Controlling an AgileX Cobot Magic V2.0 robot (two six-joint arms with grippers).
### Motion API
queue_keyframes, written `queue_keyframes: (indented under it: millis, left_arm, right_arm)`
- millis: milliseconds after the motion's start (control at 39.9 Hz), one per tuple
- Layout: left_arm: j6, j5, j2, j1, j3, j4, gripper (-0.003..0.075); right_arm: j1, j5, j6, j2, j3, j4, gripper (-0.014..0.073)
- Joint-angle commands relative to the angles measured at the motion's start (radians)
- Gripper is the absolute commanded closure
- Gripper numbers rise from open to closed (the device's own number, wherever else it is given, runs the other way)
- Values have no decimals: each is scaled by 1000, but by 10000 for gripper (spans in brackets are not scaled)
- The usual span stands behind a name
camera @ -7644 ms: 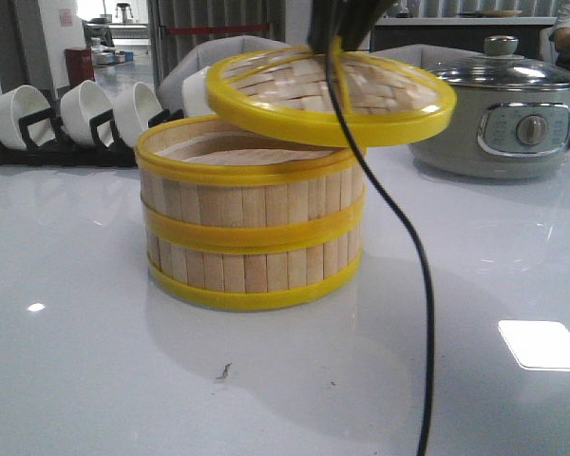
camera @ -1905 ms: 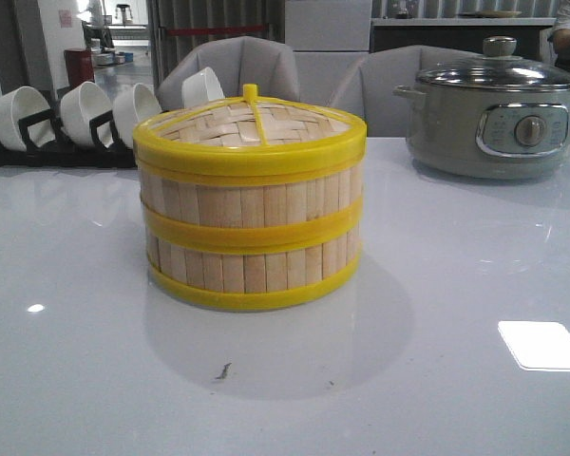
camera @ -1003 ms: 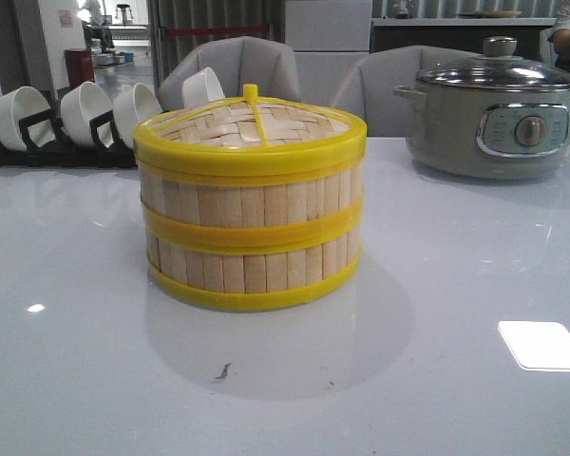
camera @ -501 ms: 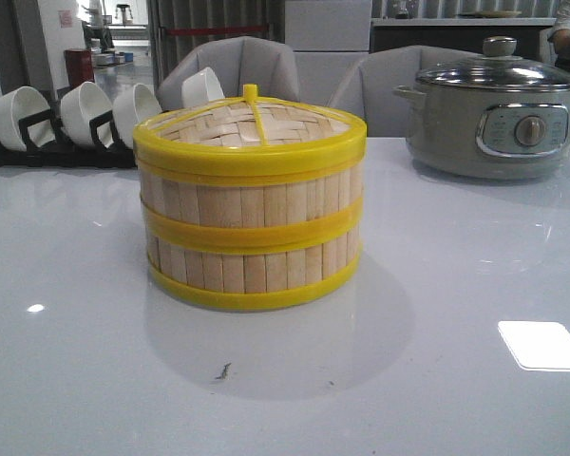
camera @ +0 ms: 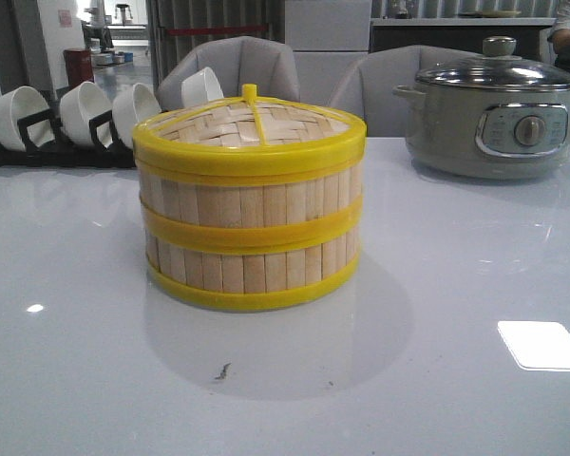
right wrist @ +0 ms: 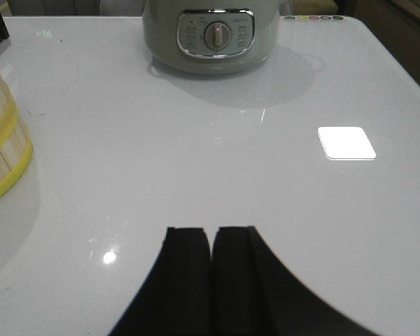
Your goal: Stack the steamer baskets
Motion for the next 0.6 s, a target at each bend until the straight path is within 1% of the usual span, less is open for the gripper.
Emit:
queue_keyframes:
  millis: [0,75,100,576]
  left_arm:
    - [103,-82,-13,1,0,-98,636]
    - [202,-92,-13,1,0,-181,636]
    - [211,-96,-13,1,0,-188,636]
    - [215,-98,-13,1,0,-177,636]
  right_arm:
    - [-9,-84,-6,9,-31,-5,543]
    - [-9,-84,-6,9,-31,-5,543]
    - [-9,-84,-6,9,-31,-5,543]
    - [-9,-84,-6,9,-31,-5,543]
